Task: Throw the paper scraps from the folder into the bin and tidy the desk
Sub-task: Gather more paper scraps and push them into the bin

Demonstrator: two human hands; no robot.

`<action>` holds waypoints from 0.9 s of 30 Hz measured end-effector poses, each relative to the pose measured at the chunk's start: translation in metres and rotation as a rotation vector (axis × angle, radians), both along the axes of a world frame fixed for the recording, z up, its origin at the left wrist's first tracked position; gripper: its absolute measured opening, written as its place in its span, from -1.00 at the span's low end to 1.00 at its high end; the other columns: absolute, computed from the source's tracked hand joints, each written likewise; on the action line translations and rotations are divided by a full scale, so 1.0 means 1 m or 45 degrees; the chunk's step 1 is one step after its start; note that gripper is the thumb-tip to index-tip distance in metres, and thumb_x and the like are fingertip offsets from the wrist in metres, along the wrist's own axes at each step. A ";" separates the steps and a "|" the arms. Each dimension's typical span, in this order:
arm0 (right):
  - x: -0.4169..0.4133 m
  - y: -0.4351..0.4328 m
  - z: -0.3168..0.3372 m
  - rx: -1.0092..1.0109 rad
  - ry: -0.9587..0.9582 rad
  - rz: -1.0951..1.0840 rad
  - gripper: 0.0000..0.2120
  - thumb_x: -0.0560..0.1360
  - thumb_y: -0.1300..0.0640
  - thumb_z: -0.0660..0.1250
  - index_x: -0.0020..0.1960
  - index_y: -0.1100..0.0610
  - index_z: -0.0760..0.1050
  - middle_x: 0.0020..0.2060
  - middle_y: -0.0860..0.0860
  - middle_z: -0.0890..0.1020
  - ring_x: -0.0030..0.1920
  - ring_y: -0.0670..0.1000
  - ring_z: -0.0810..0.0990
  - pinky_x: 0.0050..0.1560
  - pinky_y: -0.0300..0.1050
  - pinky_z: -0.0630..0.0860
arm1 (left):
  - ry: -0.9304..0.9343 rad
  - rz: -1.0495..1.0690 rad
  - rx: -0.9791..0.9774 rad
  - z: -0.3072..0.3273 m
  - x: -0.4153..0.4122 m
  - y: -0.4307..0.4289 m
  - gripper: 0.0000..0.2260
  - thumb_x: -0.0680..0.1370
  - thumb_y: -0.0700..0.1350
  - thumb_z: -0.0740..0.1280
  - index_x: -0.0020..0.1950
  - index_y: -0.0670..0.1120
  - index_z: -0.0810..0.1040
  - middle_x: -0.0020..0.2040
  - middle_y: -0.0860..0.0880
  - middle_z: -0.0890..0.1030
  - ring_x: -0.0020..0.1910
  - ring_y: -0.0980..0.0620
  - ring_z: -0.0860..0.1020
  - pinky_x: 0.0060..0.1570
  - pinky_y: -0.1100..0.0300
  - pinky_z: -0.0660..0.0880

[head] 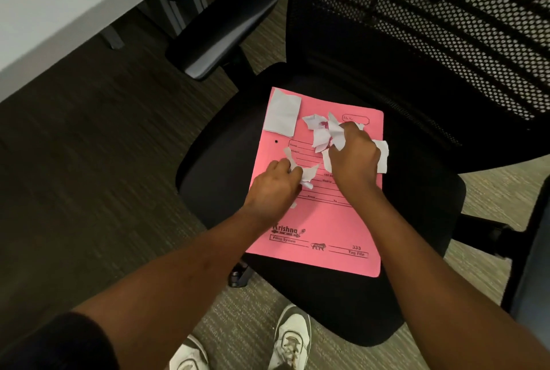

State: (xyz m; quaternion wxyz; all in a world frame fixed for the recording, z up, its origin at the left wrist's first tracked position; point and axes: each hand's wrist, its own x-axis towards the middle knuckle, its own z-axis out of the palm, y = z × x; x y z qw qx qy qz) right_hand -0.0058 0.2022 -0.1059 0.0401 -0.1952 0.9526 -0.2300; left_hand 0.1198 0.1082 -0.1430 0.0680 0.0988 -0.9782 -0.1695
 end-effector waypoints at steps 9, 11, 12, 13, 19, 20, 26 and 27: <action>0.041 -0.021 0.055 -0.292 -0.021 -0.052 -0.70 0.46 0.23 0.37 0.19 0.16 0.50 -0.02 0.13 0.64 -0.06 0.10 0.59 -0.15 -0.20 0.35 | 0.147 0.209 0.032 0.032 0.028 -0.024 -0.78 0.39 -0.12 0.48 -0.08 -0.12 0.49 -0.18 -0.09 0.53 -0.27 0.01 0.48 -0.50 0.19 0.48; 0.056 -0.030 0.067 -0.309 -0.021 -0.023 -0.70 0.47 0.23 0.37 0.20 0.14 0.50 0.00 0.11 0.64 -0.05 0.08 0.59 -0.17 -0.24 0.33 | 0.182 0.252 0.030 0.041 0.043 -0.033 -0.77 0.37 -0.13 0.49 -0.10 -0.13 0.49 -0.21 -0.10 0.52 -0.30 -0.01 0.47 -0.53 0.21 0.41; 0.066 -0.036 0.072 -0.319 -0.029 0.001 -0.69 0.47 0.23 0.37 0.20 0.14 0.50 0.02 0.11 0.64 -0.03 0.09 0.59 -0.16 -0.25 0.35 | 0.200 0.264 0.017 0.046 0.052 -0.038 -0.78 0.37 -0.14 0.49 -0.12 -0.14 0.49 -0.23 -0.12 0.51 -0.31 -0.03 0.46 -0.53 0.22 0.36; 0.076 -0.042 0.076 -0.330 -0.040 0.033 -0.68 0.46 0.24 0.38 0.21 0.14 0.50 0.04 0.12 0.64 -0.01 0.10 0.59 -0.12 -0.24 0.37 | 0.216 0.279 -0.001 0.049 0.063 -0.043 -0.79 0.36 -0.15 0.49 -0.14 -0.16 0.49 -0.25 -0.13 0.50 -0.31 -0.06 0.47 -0.53 0.22 0.33; 0.155 -0.096 0.084 -0.331 -0.137 0.307 -0.68 0.42 0.26 0.40 0.16 0.12 0.52 -0.02 0.11 0.64 -0.06 0.06 0.58 -0.26 -0.30 0.33 | 0.199 0.455 -0.033 0.069 0.155 -0.079 -0.88 0.40 -0.20 0.38 -0.18 -0.25 0.53 -0.26 -0.22 0.51 -0.30 -0.20 0.50 -0.58 0.03 0.45; 0.172 -0.106 0.084 -0.325 -0.153 0.365 -0.68 0.42 0.26 0.40 0.16 0.11 0.52 -0.02 0.11 0.64 -0.06 0.06 0.57 -0.28 -0.29 0.32 | 0.188 0.493 -0.022 0.072 0.174 -0.085 -0.88 0.38 -0.21 0.40 -0.20 -0.24 0.53 -0.27 -0.21 0.50 -0.31 -0.19 0.50 -0.60 0.06 0.43; 0.307 -0.171 0.079 -0.302 -0.236 0.623 -0.66 0.37 0.29 0.37 0.13 0.13 0.53 -0.04 0.15 0.64 -0.05 0.16 0.59 -0.04 -0.07 0.45 | 0.181 0.759 -0.046 0.073 0.325 -0.127 -0.85 0.39 -0.17 0.44 -0.23 -0.23 0.52 -0.32 -0.18 0.48 -0.36 -0.17 0.49 -0.62 0.12 0.36; 0.336 -0.182 0.078 -0.304 -0.264 0.658 -0.66 0.37 0.30 0.37 0.14 0.14 0.53 -0.05 0.15 0.64 -0.06 0.17 0.59 -0.05 -0.04 0.47 | 0.196 0.813 -0.059 0.072 0.356 -0.134 -0.83 0.43 -0.12 0.34 -0.24 -0.23 0.52 -0.32 -0.18 0.48 -0.36 -0.17 0.49 -0.63 0.12 0.37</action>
